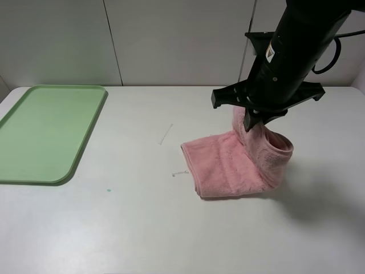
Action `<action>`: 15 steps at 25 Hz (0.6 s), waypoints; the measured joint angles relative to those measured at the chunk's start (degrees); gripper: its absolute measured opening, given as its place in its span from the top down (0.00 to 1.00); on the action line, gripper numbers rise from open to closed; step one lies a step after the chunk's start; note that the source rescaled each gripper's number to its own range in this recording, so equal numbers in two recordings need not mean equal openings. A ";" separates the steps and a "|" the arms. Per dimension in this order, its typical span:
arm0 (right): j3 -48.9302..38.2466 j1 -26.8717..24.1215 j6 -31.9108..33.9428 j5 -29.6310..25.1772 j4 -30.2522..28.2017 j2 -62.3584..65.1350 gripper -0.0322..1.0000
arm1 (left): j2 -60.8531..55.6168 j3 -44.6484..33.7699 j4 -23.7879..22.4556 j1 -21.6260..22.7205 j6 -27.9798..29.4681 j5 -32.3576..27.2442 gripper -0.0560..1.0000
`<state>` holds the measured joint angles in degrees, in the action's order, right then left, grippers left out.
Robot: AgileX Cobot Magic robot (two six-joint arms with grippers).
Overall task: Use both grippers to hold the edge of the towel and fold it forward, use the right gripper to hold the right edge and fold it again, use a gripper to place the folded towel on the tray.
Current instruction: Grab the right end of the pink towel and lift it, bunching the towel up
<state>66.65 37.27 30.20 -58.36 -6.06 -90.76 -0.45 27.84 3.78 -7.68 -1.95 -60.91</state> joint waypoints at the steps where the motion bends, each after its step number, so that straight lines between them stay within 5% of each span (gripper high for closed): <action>1: 0.00 0.41 0.36 0.65 0.16 0.00 0.92 | 0.00 0.00 0.00 0.00 0.00 0.00 0.00; 15: 0.00 4.11 0.85 6.73 3.17 -7.48 0.92 | 0.00 0.00 0.00 0.00 0.00 0.00 0.00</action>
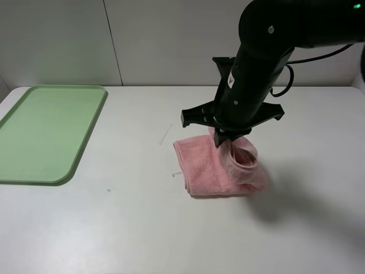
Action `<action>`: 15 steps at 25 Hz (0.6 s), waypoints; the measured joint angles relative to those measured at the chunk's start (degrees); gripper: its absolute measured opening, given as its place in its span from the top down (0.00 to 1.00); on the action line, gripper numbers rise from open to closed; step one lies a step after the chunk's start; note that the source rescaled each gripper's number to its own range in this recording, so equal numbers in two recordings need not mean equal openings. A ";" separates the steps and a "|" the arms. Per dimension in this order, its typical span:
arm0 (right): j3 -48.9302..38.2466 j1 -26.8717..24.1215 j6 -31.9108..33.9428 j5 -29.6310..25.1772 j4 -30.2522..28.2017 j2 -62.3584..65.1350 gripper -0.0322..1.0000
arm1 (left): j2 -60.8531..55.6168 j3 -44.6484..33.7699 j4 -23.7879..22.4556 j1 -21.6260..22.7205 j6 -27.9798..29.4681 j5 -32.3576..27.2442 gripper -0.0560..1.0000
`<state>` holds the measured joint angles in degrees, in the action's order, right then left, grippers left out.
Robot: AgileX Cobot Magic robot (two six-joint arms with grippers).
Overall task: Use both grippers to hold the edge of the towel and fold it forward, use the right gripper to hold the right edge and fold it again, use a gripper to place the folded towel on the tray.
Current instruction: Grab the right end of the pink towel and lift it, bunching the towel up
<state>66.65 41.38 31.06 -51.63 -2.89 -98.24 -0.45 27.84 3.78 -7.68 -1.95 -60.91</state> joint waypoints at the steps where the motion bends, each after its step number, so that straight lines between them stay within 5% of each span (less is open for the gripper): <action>1: 0.00 0.39 0.06 0.63 0.20 -0.75 0.92 | 0.00 0.00 0.00 0.00 0.00 0.00 0.00; 15: 0.00 1.35 0.61 7.48 3.99 -6.83 0.92 | 0.00 0.00 0.00 0.00 0.00 0.00 0.00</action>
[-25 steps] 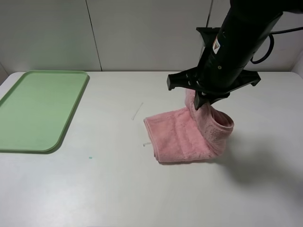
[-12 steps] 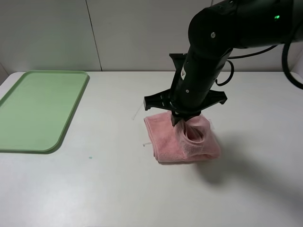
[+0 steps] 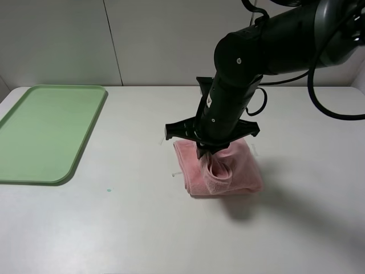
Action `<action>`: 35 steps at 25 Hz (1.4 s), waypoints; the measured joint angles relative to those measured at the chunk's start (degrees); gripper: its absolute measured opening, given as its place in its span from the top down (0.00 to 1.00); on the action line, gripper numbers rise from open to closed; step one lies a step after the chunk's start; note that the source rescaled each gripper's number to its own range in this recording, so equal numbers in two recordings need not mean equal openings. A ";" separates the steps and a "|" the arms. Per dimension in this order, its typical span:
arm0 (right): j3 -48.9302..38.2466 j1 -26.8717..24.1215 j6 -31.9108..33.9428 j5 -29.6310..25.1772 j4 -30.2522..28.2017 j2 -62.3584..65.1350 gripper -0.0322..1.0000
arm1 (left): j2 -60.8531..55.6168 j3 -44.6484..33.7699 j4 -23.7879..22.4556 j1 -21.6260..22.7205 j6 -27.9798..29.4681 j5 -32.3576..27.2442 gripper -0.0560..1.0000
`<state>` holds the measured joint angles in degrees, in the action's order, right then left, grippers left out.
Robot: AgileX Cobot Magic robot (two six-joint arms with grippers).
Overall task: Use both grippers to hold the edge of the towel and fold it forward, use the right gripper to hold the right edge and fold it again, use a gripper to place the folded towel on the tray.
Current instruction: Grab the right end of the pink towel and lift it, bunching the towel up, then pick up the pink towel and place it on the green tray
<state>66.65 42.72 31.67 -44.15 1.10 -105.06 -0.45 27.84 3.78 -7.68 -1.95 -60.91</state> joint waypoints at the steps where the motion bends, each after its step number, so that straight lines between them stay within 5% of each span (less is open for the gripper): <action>1: 0.00 0.00 0.00 0.12 0.14 0.00 0.92 | 0.00 0.00 0.00 0.00 0.00 0.00 0.00; 7: 0.00 0.00 -0.06 0.23 0.68 0.00 0.92 | 0.00 0.00 0.00 0.00 0.00 0.00 0.00; 9: 0.00 0.00 -1.70 0.23 1.30 0.00 0.84 | 0.00 0.00 0.00 0.00 0.00 0.00 0.00; 13: 0.00 0.00 -9.91 0.29 4.27 0.00 0.23 | 0.00 0.00 0.00 0.00 0.00 0.00 0.00; 16: 0.00 0.00 -13.46 0.31 5.54 0.00 0.05 | 0.00 0.00 0.00 0.00 0.00 0.00 0.00; 35: 0.00 0.07 -15.25 -0.36 3.92 6.17 0.00 | 0.00 0.00 0.00 0.00 0.00 0.00 0.00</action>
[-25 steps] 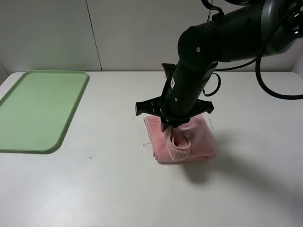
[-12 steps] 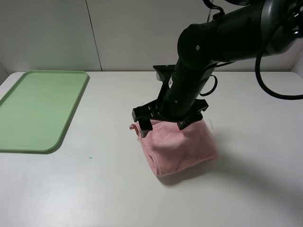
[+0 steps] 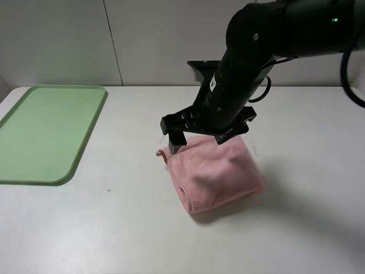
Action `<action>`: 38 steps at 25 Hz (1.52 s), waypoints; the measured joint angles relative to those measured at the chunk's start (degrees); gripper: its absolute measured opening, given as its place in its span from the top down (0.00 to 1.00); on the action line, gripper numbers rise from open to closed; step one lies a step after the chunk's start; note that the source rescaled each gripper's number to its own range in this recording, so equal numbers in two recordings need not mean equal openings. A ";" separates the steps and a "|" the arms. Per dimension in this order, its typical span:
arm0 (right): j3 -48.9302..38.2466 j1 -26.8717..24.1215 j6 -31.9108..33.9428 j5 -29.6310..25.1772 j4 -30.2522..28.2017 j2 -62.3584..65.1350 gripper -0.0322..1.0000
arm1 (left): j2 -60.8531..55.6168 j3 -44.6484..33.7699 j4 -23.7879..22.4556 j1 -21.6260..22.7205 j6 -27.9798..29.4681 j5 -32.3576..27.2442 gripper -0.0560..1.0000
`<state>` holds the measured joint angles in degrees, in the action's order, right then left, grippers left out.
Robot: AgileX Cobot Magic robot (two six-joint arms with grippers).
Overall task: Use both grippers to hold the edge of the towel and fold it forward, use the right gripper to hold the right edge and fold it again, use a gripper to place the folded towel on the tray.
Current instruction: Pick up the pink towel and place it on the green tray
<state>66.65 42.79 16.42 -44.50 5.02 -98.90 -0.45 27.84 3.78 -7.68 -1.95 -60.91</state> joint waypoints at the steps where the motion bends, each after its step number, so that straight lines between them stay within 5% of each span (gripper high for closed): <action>1: 0.00 0.00 -0.13 -0.50 -0.62 0.91 0.00 | 0.00 0.00 0.00 0.00 0.00 0.00 0.00; 26: -0.47 0.00 -9.13 -18.87 -14.59 29.51 0.00 | 0.00 0.00 0.00 0.00 0.00 0.00 0.00; 38: -17.67 -1.83 -11.19 -19.38 -19.31 53.34 0.00 | 0.00 0.00 0.00 0.00 0.00 0.00 0.00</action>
<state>48.97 40.96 5.24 -63.88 -14.30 -45.56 -0.45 27.84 3.78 -7.68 -1.95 -60.91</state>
